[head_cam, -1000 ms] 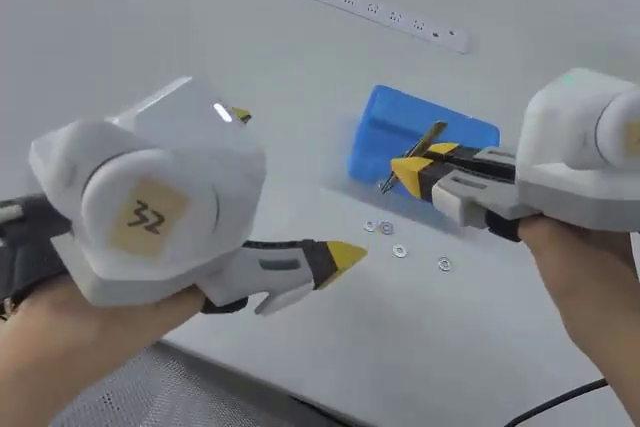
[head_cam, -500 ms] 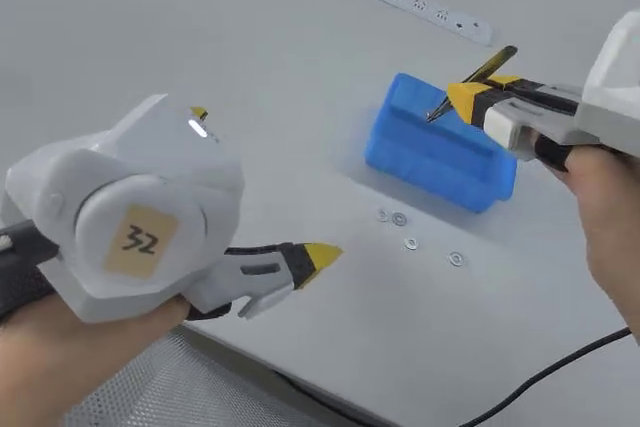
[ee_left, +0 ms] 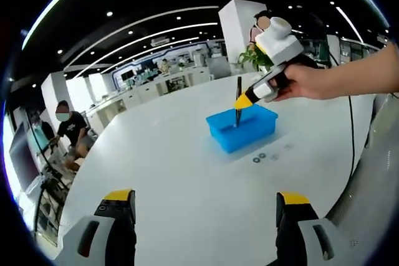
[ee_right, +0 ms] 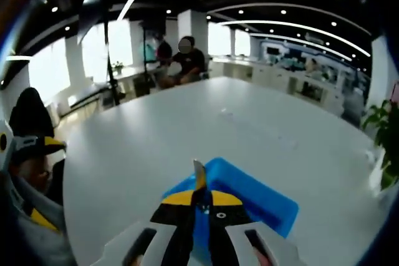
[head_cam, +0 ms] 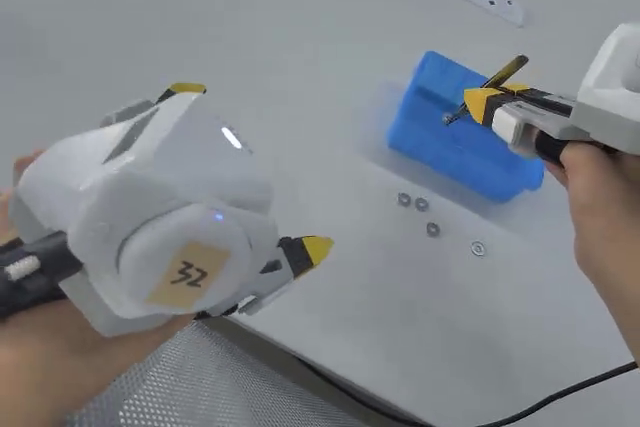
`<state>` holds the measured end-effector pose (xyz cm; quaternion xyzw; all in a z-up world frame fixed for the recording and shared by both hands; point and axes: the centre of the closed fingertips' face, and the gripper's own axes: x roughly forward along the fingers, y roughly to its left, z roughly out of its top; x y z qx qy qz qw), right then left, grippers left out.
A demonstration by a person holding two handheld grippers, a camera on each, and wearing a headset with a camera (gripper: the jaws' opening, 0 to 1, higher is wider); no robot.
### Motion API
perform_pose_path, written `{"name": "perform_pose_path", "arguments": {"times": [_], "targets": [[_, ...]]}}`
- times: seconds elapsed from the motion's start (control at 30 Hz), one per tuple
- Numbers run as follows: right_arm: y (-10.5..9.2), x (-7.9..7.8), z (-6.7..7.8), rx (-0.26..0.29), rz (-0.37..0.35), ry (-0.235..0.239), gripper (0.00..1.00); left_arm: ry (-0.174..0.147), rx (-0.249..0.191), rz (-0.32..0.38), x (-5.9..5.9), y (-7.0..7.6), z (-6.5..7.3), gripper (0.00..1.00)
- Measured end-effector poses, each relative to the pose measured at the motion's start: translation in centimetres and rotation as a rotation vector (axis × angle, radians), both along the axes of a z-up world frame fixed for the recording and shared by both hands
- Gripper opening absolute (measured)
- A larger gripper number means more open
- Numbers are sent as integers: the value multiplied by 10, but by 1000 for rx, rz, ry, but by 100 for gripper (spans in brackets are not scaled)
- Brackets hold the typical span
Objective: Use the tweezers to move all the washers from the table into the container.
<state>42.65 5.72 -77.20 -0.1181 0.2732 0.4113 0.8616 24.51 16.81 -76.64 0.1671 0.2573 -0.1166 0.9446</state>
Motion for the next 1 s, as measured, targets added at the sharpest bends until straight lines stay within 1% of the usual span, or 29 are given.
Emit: {"name": "perform_pose_path", "arguments": {"times": [0.03, 0.13, 0.17, 0.23, 0.33, 0.43, 0.53, 0.63, 0.67, 0.73, 0.8, 0.93, 1.0], "targets": [[1, -1, -1, -2, -3, 1, 4, -1, 2, -8, 0, -2, 0, 96], [3, 3, -6, 6, -12, 15, 4, 24, 30, -33, -2, -6, -7, 97], [6, 5, -11, 6, -10, 17, 4, 24, 31, -35, -2, -7, -6, 96], [9, 4, -11, -1, -6, 18, 4, 17, 25, -41, -1, -7, -5, 96], [15, 5, -16, -7, 6, 23, 4, 24, 10, -37, -1, -5, -6, 96], [17, 6, -21, -27, 10, 21, 4, 20, -4, -27, -1, -3, -5, 96], [19, 8, -24, -32, 11, 24, 4, 27, -11, -14, -1, 0, -6, 96], [21, 7, -26, -43, 16, 26, 4, 17, -17, -4, 0, 3, -5, 95], [21, 6, -27, -48, 18, 25, 4, 25, -24, 5, 0, 5, -6, 95], [23, 6, -32, -59, 23, 28, 4, 41, -19, 21, -1, 9, -10, 95], [24, 5, -36, -66, 24, 32, 4, 44, -17, 30, -1, 12, -10, 94], [24, 5, -35, -64, 24, 28, 5, 47, -21, 39, -2, 13, -10, 93], [23, 5, -35, -62, 21, 30, 5, 43, -13, 33, -2, 13, -10, 93]]}}
